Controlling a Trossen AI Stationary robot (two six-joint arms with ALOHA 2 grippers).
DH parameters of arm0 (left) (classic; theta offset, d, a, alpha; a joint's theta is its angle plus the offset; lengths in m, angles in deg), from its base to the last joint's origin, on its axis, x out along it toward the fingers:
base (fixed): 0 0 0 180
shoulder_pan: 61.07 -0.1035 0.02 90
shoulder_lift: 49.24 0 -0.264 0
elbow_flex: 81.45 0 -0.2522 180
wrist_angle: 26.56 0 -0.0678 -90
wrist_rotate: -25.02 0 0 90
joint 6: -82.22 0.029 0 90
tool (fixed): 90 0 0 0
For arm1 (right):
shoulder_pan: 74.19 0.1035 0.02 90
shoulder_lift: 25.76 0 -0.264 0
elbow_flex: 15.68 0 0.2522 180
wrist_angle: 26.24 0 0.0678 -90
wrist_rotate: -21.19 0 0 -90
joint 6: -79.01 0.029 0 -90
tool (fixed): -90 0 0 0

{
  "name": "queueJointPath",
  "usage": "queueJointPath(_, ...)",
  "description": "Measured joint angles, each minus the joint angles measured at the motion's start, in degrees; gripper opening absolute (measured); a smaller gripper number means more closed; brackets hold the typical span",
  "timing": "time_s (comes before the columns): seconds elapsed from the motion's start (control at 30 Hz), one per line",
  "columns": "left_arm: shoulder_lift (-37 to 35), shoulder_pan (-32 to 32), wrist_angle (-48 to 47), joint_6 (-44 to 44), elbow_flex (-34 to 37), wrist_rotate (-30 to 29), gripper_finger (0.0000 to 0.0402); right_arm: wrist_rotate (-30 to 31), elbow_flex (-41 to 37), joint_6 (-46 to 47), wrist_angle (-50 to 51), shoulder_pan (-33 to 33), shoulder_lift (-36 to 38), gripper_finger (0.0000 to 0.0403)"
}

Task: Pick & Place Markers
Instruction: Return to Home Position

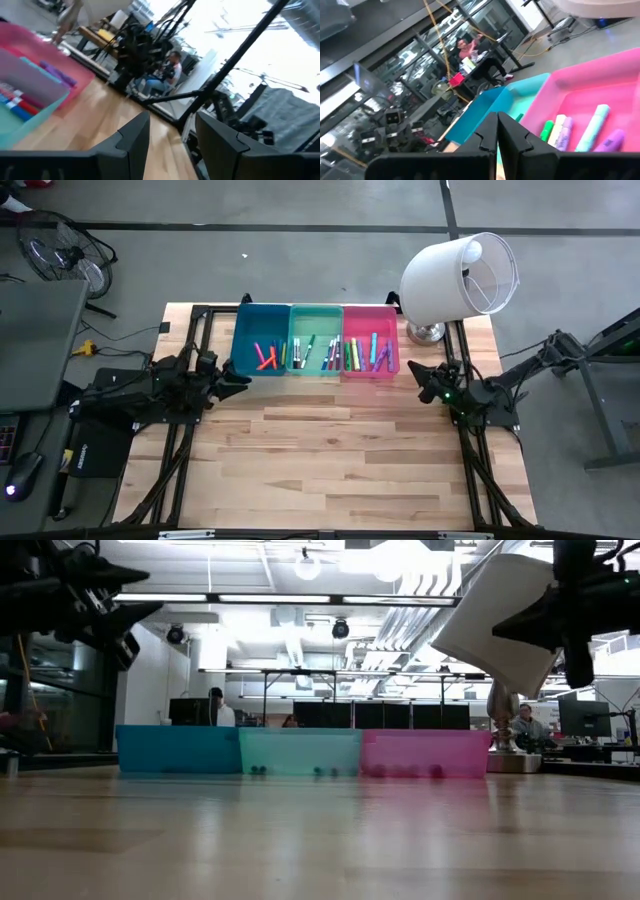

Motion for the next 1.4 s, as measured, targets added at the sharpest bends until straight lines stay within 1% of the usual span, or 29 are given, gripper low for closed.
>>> queueJointPath(0.17, 0.1, 0.0, 0.1, -1.5, -0.7, 0.4, 0.0156, -7.5, 0.0, -1.6, -3.9, -4.9, -3.9, 0.0)
queueJointPath(0.3, 0.1, 0.0, 0.6, -1.4, -0.8, -1.3, 0.0156, -15.2, 0.0, -6.6, -8.4, -10.0, -5.6, 0.0)
queueJointPath(0.33, 0.1, 0.0, 0.6, -1.5, -0.8, -1.4, 0.0156, -17.9, -0.1, -8.6, -10.2, -11.3, -5.6, 0.0)
queueJointPath(0.4, 0.1, 0.0, 0.5, -1.5, -0.8, -1.3, 0.0156, -23.0, -1.8, -13.1, -17.2, -13.7, -5.4, 0.0)
queueJointPath(0.47, 0.1, 0.0, 0.5, -1.4, -0.9, -1.4, 0.0156, -26.6, -1.9, -18.1, -21.0, -15.3, -4.4, 0.0)
queueJointPath(0.6, 0.1, 0.0, 0.0, -1.4, -0.9, -1.8, 0.0156, -29.8, -1.9, -23.3, -20.7, -16.3, -0.2, 0.0)
queueJointPath(0.8, 0.2, 0.0, 0.0, -1.4, -0.9, -1.8, 0.0156, -31.6, -1.9, -24.7, -7.5, -16.1, 9.7, 0.0)
queueJointPath(0.9, 0.2, 0.0, 0.0, -1.4, -1.0, -1.8, 0.0156, -32.4, -1.9, -26.5, -3.0, -16.1, 15.8, 0.0)
queueJointPath(0.97, 0.2, 0.0, 0.0, -1.4, -1.0, -1.8, 0.0156, -33.6, -1.9, -28.8, -0.9, -16.1, 19.9, 0.0)
queueJointPath(1.13, 0.2, 0.0, 0.0, -1.4, -1.0, -1.9, 0.0156, -33.6, -1.9, -37.2, 5.2, -16.1, 28.4, 0.0)
queueJointPath(1.23, 0.2, 0.0, 0.0, -1.4, -1.0, -1.9, 0.0156, -32.2, -1.9, -40.4, 7.8, -16.1, 29.0, 0.0)
queueJointPath(1.4, 0.2, 0.0, 0.0, -1.4, -1.0, -2.0, 0.0156, -27.9, -1.9, -40.5, 9.7, -16.1, 27.9, 0.0)
